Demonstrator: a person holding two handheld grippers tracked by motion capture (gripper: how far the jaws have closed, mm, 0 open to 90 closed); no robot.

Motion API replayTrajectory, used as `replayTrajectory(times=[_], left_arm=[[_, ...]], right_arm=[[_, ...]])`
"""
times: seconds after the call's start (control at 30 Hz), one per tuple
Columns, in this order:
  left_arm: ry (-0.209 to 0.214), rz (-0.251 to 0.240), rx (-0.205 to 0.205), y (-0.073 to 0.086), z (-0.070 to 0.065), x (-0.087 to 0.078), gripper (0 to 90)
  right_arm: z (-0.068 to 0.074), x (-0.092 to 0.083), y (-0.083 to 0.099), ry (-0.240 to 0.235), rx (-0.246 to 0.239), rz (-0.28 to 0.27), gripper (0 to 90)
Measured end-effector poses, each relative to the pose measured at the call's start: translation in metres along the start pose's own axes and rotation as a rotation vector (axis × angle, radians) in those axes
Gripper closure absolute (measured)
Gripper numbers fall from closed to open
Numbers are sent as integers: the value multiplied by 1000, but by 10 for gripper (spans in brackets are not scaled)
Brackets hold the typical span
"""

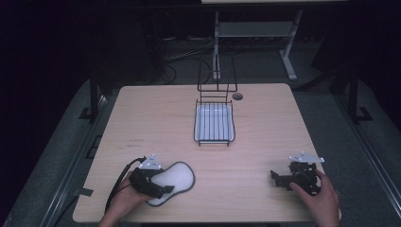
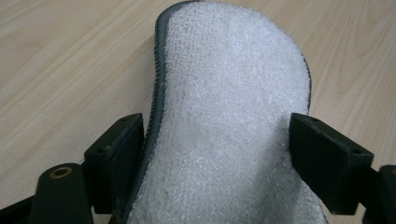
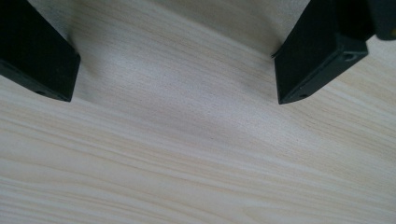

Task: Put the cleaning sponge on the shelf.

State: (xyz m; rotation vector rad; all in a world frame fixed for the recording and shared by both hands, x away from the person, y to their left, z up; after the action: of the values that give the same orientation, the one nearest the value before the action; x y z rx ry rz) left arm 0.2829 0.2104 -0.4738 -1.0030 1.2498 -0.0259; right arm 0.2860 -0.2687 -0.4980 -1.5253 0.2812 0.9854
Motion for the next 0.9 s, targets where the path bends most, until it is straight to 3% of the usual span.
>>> replayTrajectory(times=[0.17, 0.23, 0.27, 0.4, 0.9], left_arm=[[-12, -14, 4, -1, 0, -5, 284], [-7, -32, -5, -2, 0, -8, 354], [13, -65, -16, -3, 2, -13, 416], [25, -84, -27, -4, 4, -18, 519], [118, -135, -93, -8, 10, -29, 690]], right_arm=[[0, 0, 0, 0, 0, 0, 0], [0, 0, 0, 0, 0, 0, 0], [0, 0, 0, 0, 0, 0, 0], [0, 0, 0, 0, 0, 0, 0], [0, 0, 0, 0, 0, 0, 0]])
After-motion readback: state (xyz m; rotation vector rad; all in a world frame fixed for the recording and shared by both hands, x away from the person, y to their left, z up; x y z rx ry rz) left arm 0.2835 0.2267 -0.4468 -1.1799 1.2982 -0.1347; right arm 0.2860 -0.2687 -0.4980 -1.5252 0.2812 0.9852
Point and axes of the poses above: each handheld gripper's, and its own axes: x roughly forward along the jaws, y roughly out of its underside, z roughly to its left, the point moved 2 cm from there along x, roughly forward along the jaws, and after that the axes turned 6 degrees about -y, right-handed, at the moved point
